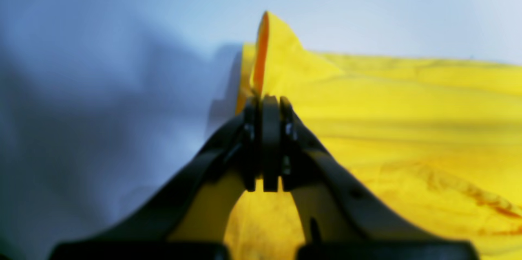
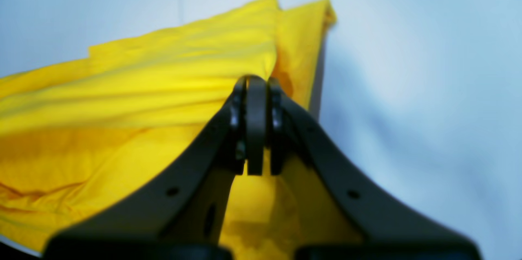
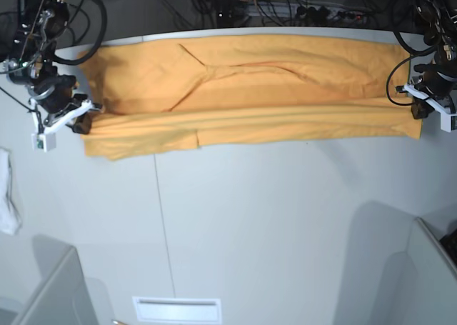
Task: Fold the T-shirt properly
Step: 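Lift the hem with both grippers and fold it onto the shoulders, then lower the hem onto the collar edge and open both grippers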
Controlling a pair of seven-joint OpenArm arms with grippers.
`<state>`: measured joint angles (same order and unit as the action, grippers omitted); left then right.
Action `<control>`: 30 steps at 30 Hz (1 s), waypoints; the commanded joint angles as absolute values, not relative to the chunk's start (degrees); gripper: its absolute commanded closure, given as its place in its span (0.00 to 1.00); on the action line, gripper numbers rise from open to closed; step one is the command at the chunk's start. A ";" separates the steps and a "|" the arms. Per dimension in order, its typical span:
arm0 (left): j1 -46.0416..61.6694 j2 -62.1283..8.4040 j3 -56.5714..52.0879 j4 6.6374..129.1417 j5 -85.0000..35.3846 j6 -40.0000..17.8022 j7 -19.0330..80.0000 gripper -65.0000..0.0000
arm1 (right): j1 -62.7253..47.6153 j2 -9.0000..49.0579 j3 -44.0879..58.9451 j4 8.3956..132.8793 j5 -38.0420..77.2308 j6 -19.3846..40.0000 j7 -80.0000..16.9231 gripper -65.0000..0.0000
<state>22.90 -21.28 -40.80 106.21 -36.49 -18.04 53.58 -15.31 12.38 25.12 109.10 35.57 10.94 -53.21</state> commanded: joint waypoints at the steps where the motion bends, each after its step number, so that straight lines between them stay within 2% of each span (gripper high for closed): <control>1: 22.73 -22.55 -41.19 108.00 -36.97 -17.63 52.09 1.00 | -14.99 13.14 26.77 110.11 35.91 10.95 -51.82 1.00; 9: 28.70 -22.55 -41.45 108.35 -36.97 -17.63 51.65 1.00 | -21.14 11.82 27.74 110.11 35.91 10.95 -51.47 1.00; 29: 31.60 -22.55 -41.10 108.26 -36.88 -17.45 52.18 1.00 | -25.36 12.00 27.82 110.20 35.47 10.51 -51.82 1.00; 30: 31.60 -22.55 -41.10 107.82 -36.88 -17.45 52.18 1.00 | -25.71 12.00 27.82 110.20 35.47 10.51 -51.82 0.95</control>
